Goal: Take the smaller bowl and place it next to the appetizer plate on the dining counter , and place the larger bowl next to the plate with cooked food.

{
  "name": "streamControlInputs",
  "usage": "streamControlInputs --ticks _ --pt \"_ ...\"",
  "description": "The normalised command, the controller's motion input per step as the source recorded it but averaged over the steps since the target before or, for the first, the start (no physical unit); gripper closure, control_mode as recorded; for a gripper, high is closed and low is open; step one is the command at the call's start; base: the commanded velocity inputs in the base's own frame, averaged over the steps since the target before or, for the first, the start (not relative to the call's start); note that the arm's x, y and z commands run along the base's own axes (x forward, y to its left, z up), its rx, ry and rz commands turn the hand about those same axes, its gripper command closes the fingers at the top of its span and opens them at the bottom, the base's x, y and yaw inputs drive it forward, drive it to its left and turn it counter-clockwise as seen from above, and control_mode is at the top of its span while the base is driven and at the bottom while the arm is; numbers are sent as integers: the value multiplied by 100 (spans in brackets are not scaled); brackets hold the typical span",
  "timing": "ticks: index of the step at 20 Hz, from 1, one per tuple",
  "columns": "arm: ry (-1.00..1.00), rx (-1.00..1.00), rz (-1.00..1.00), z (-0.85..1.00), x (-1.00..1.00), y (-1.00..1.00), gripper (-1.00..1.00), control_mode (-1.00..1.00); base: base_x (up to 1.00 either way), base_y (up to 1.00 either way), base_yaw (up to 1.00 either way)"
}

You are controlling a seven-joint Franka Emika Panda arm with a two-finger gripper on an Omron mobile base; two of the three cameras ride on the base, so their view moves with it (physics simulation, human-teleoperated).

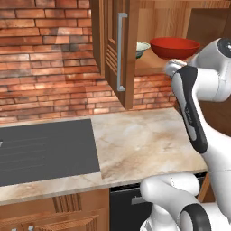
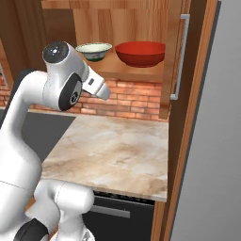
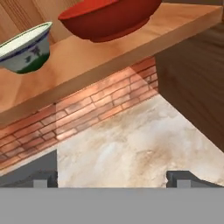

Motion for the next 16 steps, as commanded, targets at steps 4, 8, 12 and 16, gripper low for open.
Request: streamControlInputs --ticks 4,8,12,16 --pt "-35 5 -20 11 0 0 -100 -100 0 0 0" --pt "-39 2 -14 4 1 -2 -100 -100 0 0 0" --pt "-12 8 -11 49 0 -37 -100 -100 0 0 0" --pt "-2 3 -1 51 0 -37 -100 -100 0 0 0"
